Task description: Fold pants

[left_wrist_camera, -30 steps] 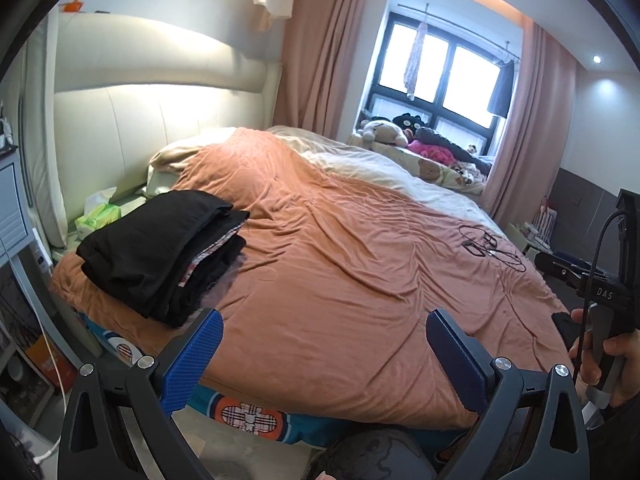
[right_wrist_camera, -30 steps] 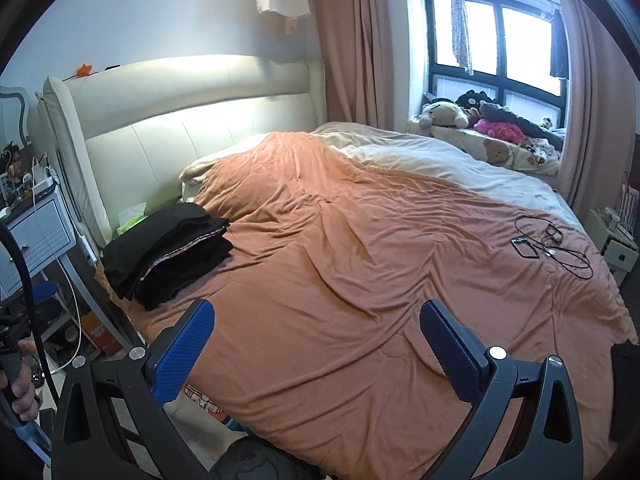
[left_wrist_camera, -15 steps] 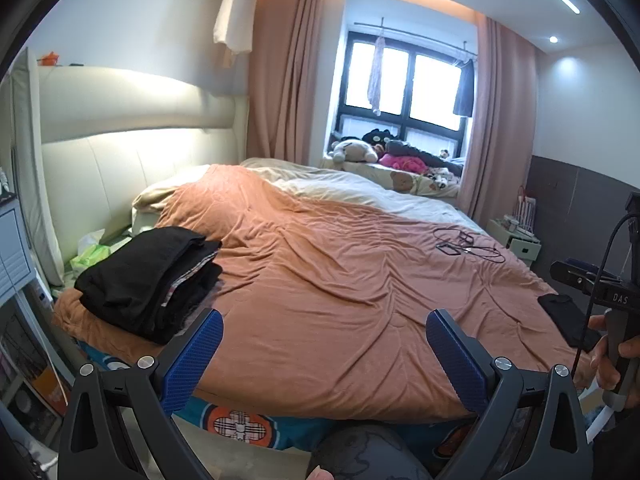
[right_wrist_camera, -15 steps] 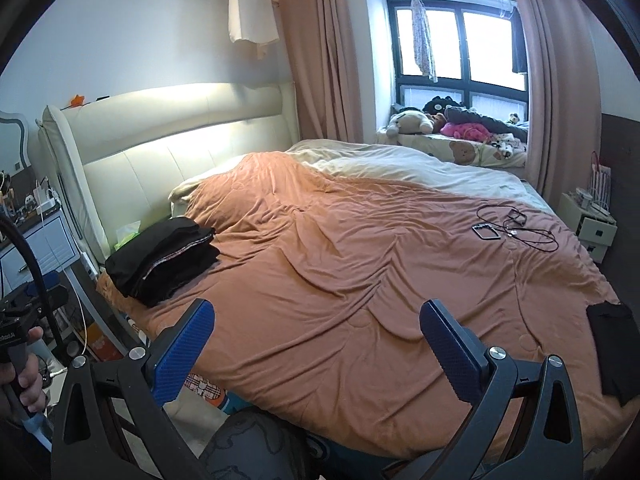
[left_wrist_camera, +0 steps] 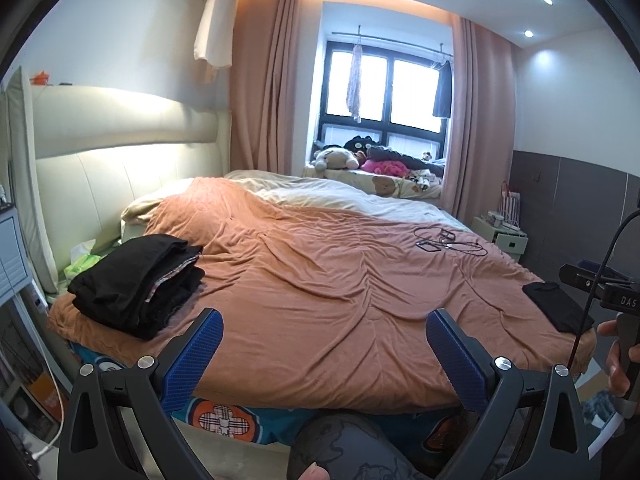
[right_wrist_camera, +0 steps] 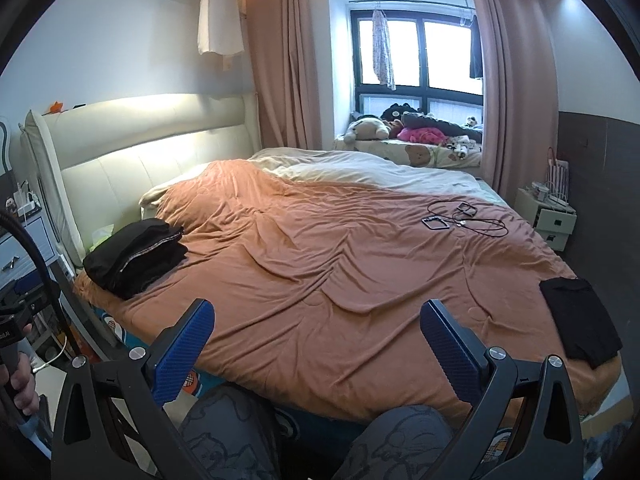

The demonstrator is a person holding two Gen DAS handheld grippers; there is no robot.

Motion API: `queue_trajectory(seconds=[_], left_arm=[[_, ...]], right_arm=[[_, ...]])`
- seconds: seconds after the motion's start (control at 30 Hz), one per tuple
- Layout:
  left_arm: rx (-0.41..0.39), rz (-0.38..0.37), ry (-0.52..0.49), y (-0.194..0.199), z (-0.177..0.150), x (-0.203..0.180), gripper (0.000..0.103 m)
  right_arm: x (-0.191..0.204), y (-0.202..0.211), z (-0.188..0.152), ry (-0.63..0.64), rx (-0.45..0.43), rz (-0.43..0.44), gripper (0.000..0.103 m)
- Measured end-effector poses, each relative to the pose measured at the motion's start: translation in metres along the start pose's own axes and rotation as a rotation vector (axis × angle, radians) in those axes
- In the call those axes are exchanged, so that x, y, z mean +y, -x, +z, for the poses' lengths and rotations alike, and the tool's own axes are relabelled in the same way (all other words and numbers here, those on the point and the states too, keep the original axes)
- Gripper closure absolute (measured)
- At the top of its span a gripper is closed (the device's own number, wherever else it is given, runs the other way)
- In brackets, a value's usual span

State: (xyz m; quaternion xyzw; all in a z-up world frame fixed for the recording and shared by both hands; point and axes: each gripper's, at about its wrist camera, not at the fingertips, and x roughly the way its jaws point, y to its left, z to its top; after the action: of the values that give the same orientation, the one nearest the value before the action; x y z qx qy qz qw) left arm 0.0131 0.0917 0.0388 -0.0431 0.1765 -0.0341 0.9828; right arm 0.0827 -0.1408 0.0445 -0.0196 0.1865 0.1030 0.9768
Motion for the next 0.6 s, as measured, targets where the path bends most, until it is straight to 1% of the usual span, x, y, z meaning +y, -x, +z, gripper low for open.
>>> queue_trajectory(seconds=[0.2, 0.37, 0.47, 0.6], left_arm=[[-0.013, -0.002, -0.024, 0.012, -0.008, -0.013, 0.001], [-0.014, 0.017, -0.053, 0.018, -0.02, -0.021, 0.0], [-0.012, 0.028, -0.057, 0.02, -0.026, -0.023, 0.001], [0.007, 0.026, -0.037, 0.019, -0.032, -0.021, 0.001]], right_arm=[[0.008, 0.007, -0.016, -0.017, -0.008, -0.021, 0.0], [0.008, 0.009, -0.029, -0.014, 0.002, -0.027, 0.0], [0.004, 0.013, -0.037, -0.015, 0.016, -0.025, 0.0], [-0.004, 0.022, -0.043, -0.03, 0.006, -0.038, 0.0]])
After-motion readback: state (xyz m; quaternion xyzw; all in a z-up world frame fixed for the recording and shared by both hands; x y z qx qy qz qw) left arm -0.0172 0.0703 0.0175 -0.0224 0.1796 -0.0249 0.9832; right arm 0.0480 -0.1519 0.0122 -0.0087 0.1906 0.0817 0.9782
